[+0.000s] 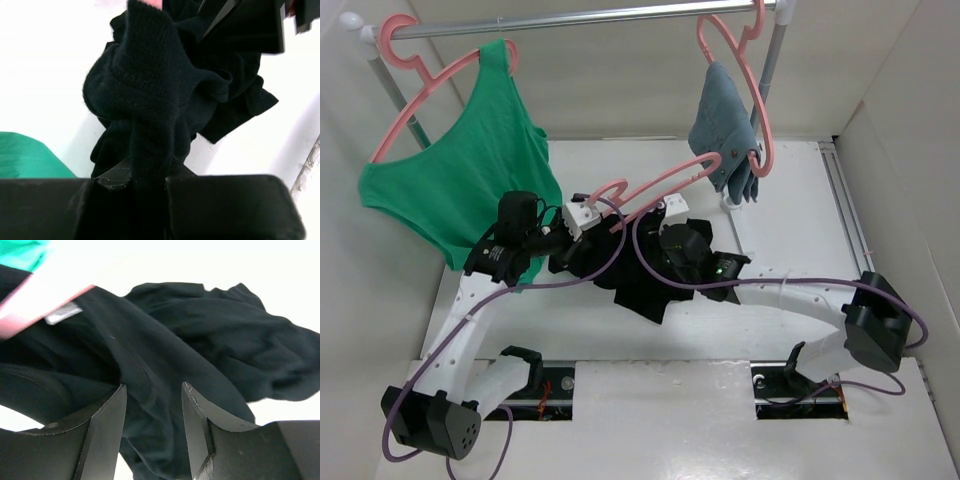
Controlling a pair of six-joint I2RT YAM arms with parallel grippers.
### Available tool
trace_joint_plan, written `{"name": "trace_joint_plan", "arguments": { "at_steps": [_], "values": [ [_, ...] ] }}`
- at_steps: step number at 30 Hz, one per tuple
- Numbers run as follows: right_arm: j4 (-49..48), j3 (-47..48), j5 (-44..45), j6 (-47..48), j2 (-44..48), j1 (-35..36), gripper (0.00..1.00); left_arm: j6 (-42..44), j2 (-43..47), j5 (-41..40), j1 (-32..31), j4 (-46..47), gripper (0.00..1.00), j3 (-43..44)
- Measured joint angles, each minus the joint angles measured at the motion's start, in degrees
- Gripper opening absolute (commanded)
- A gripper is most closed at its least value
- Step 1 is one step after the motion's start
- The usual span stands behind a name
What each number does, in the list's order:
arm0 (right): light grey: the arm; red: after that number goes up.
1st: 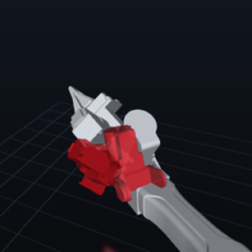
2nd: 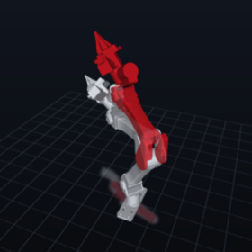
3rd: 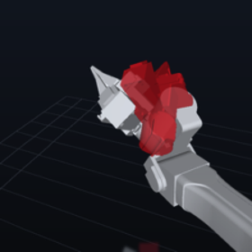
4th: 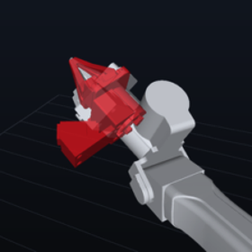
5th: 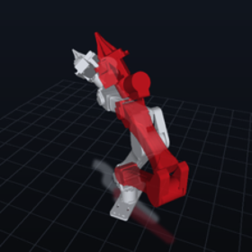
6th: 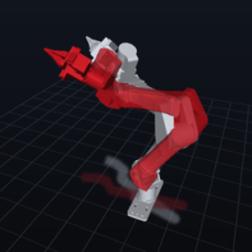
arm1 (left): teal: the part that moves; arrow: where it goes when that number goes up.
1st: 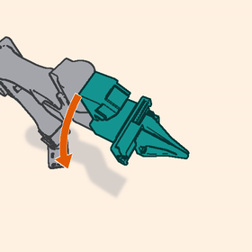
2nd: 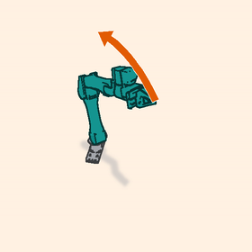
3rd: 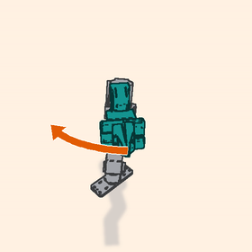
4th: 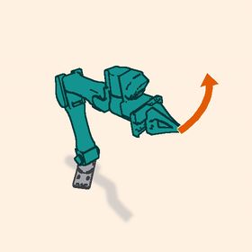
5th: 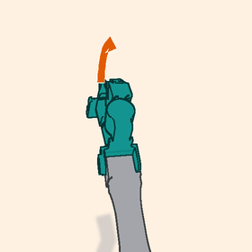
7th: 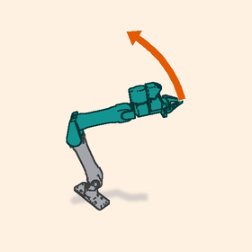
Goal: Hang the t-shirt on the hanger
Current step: Place tshirt on hanger
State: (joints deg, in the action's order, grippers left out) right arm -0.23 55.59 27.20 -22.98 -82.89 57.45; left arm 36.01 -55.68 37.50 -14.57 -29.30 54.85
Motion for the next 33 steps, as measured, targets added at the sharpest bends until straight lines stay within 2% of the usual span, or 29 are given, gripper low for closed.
{"name": "trace_joint_plan", "arguments": {
  "at_steps": [8,10,11,13,14,16,19,25,28,33],
  "values": [
    [-5.2,1.0,-6.0,2.3,-5.9,0.0,0.51,-0.4,0.3,0.0,0.0,-0.3,0.00,0.0],
    [-5.6,0.9,-6.7,2.2,-6.0,-0.3,0.47,-0.5,0.3,0.0,0.0,-0.3,0.00,0.0],
    [-5.9,0.9,-7.0,2.2,-6.0,-0.4,0.28,-0.5,0.3,0.0,0.0,-0.3,0.00,0.0],
    [-6.7,0.9,-8.1,1.7,-6.1,-1.1,0.04,-0.7,0.3,0.0,0.0,-0.3,0.00,0.0],
    [-7.2,0.9,-8.9,1.2,-6.3,-1.7,0.00,-0.8,0.3,0.0,0.0,-0.3,0.00,0.0],
    [-8.3,0.1,-10.6,0.0,-6.5,-3.6,0.00,-0.6,0.3,0.0,0.0,-0.5,0.00,0.0],
    [-9.6,-6.2,-12.1,-2.4,-3.7,-7.0,0.00,2.1,1.0,0.0,0.4,-1.9,0.00,-0.3],
    [-6.9,-23.6,-12.9,-7.5,18.1,-13.1,0.00,16.5,5.2,1.3,2.7,-8.9,0.00,-6.4],
    [-4.7,-27.1,-13.1,-8.9,28.2,-14.8,0.00,24.1,5.3,2.7,3.5,-13.4,0.00,-7.8],
    [3.1,-28.5,-13.1,-10.3,37.1,-15.0,0.00,33.4,4.2,2.1,3.5,-16.3,0.00,-8.5]
  ]
}}
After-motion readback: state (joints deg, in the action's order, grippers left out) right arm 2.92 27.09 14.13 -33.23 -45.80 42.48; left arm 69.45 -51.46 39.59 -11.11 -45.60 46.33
